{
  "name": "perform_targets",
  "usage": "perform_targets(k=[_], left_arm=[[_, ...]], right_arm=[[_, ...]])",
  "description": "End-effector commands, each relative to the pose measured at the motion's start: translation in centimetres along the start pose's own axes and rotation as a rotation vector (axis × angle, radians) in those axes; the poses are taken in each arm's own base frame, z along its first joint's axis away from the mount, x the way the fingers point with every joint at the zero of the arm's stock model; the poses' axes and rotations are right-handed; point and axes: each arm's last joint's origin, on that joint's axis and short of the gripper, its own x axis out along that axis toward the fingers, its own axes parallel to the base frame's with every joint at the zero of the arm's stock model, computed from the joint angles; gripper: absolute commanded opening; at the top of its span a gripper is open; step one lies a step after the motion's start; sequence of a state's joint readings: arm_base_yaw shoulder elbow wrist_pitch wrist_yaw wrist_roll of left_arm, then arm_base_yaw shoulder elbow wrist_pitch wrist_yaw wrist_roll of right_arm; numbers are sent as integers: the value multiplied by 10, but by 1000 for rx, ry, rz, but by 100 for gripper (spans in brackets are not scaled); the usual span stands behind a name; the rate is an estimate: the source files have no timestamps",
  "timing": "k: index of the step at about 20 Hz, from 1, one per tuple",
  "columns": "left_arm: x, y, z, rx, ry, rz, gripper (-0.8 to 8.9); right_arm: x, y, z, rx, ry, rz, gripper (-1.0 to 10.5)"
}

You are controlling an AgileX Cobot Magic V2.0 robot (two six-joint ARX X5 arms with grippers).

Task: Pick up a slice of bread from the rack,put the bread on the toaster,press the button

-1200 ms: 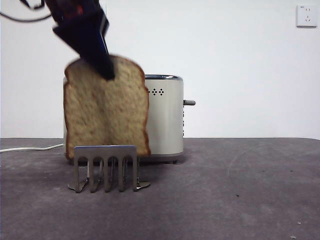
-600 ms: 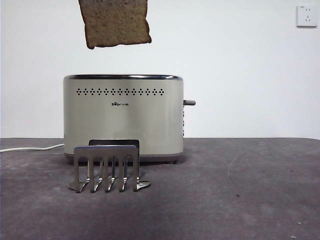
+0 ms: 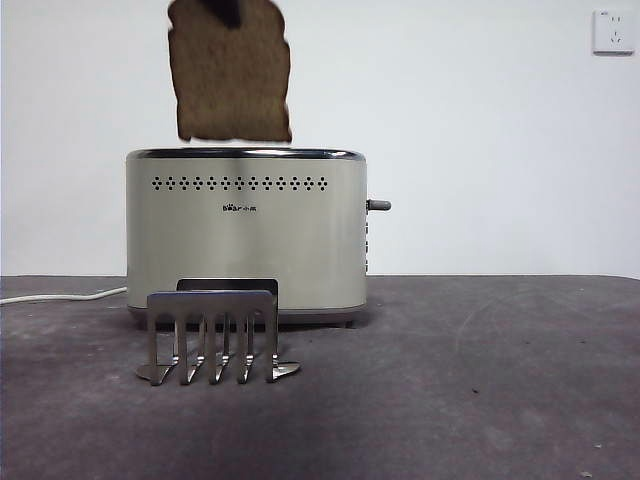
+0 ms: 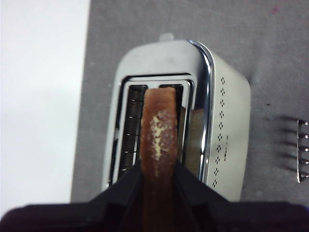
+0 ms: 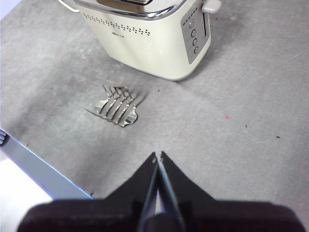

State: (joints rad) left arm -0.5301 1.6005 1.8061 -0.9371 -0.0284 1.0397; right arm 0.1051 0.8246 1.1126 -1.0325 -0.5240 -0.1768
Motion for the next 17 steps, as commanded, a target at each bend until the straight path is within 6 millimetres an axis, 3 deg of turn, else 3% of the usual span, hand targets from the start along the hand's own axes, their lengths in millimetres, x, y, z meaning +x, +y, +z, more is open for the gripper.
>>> perform_targets(k=[1,15,17], left_arm=[[12,1,-3,18,4,-21,-9],[76,12,-36,-67,-38,-158,0],[81,14,-39,-91,-67,-160,65]], right_arm=[[0,0,0,-11,-3,2,-12],[7,-4,3,4,23,7,-12],[9,-5,3,8,30,8,-12]])
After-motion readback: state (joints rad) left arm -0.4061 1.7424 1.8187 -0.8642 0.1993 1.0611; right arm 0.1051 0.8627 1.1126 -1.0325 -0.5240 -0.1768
